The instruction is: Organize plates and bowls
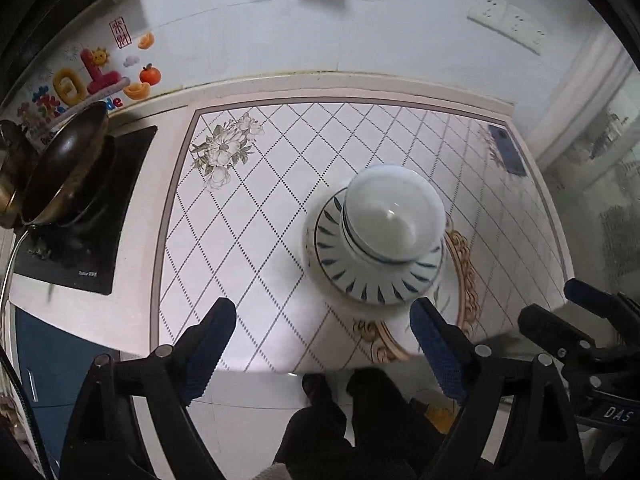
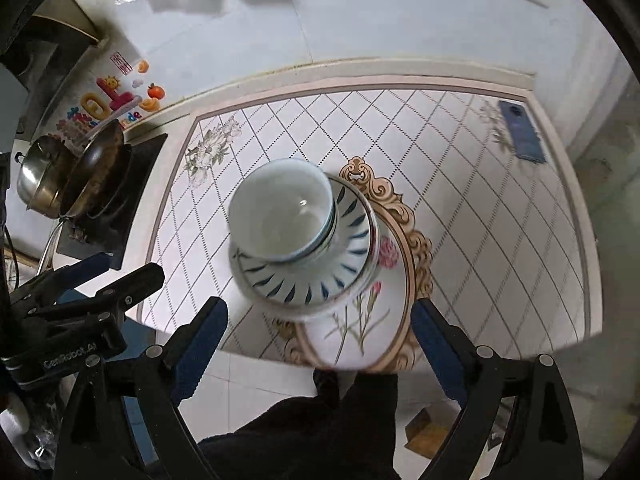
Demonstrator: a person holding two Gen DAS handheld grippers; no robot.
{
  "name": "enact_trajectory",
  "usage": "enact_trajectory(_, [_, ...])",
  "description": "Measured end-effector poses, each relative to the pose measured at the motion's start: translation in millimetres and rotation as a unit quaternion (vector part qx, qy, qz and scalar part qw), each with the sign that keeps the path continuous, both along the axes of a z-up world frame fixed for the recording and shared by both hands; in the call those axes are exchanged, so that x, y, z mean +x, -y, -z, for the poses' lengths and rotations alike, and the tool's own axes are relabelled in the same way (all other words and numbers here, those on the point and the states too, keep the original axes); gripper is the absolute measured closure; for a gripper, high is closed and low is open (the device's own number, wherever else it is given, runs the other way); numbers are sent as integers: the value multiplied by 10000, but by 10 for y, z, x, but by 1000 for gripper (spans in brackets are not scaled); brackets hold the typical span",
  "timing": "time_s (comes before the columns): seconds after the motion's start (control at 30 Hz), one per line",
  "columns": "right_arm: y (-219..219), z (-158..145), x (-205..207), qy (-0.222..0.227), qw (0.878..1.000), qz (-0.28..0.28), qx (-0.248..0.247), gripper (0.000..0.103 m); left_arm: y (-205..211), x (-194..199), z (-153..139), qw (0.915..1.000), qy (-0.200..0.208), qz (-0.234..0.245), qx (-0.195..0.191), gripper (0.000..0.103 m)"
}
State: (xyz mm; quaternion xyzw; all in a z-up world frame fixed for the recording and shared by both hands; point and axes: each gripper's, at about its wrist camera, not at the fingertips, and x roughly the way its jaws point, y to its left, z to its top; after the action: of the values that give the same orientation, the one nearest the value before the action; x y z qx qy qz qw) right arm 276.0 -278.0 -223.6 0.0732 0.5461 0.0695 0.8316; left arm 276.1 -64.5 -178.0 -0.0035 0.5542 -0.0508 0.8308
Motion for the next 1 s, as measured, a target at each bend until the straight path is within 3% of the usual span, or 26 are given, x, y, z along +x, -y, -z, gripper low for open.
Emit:
enact_trajectory(0.3, [-71,-468,-731,436,9988,197,-134,8,-33,-561,-372,9991,403,122,-25,14])
enact_trajectory(1.0, [230,-982,-1723,1015,9948,-88,1,8,100,-1645,-861,9939,1022,-419,14,14])
